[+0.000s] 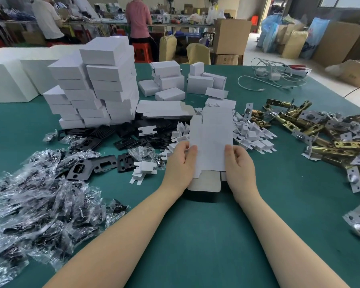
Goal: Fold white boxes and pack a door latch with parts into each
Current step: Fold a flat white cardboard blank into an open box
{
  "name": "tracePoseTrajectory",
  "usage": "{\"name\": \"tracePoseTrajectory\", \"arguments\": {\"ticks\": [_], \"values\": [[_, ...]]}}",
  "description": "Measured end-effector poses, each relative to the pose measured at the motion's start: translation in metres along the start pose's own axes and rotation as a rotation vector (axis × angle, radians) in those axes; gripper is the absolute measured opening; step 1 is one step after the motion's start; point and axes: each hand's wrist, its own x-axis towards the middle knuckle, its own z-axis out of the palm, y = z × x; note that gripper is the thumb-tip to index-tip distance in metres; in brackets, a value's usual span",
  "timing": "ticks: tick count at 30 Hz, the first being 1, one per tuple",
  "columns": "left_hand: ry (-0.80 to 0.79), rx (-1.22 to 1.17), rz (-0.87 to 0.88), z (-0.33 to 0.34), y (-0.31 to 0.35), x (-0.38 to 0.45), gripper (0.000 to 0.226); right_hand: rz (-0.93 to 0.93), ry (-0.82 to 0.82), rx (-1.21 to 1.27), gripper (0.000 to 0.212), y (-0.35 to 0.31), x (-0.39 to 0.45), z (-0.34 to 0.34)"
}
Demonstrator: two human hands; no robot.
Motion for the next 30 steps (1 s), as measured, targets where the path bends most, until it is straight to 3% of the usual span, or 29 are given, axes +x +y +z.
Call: {"name": "tracePoseTrajectory", "arguments": {"ticks": [4,9,12,16,18,20,24,26,28,30], "values": [[0.082,-0.084,-0.077,-0.003,0.001,0.001,0.015,-0.024,-0.151,0.038,0.011,0.001,-0.006,0.003],[-0.048,-0.209,-0.097,-0.003,0.002,0.0,0.031,-0.003,0.02,0.061,0.006,0.003,-0.003,0.0],[-0.143,-0.177,-0.065,-0.003,0.001,-0.004,0.058,-0.019,0.062,0.126,0.028,0.002,-0.003,-0.001],[-0.221,-0.11,-0.051,0.001,0.002,-0.006,0.076,-0.159,-0.05,-0.022,0.062,0.0,-0.005,0.002],[-0.222,-0.074,-0.036,0.001,0.001,-0.005,0.067,-0.205,-0.083,-0.058,0.069,-0.003,-0.004,0.003],[-0.203,-0.032,-0.006,0.0,-0.002,-0.004,0.051,-0.276,-0.082,-0.09,0.057,-0.004,-0.005,0.004],[-0.145,-0.066,0.002,-0.001,-0.005,0.0,0.036,-0.229,-0.064,-0.089,0.062,-0.001,-0.009,0.005],[-0.124,-0.102,-0.009,-0.003,-0.004,0.001,0.027,-0.247,-0.029,-0.005,0.041,-0.001,-0.01,0.004],[-0.108,-0.231,-0.098,-0.006,0.0,0.002,0.02,-0.212,-0.025,0.126,0.021,-0.002,-0.007,0.001],[-0.147,-0.433,-0.271,-0.01,0.007,0.006,0.018,-0.118,-0.069,0.265,0.021,0.0,-0.004,-0.003]]}}
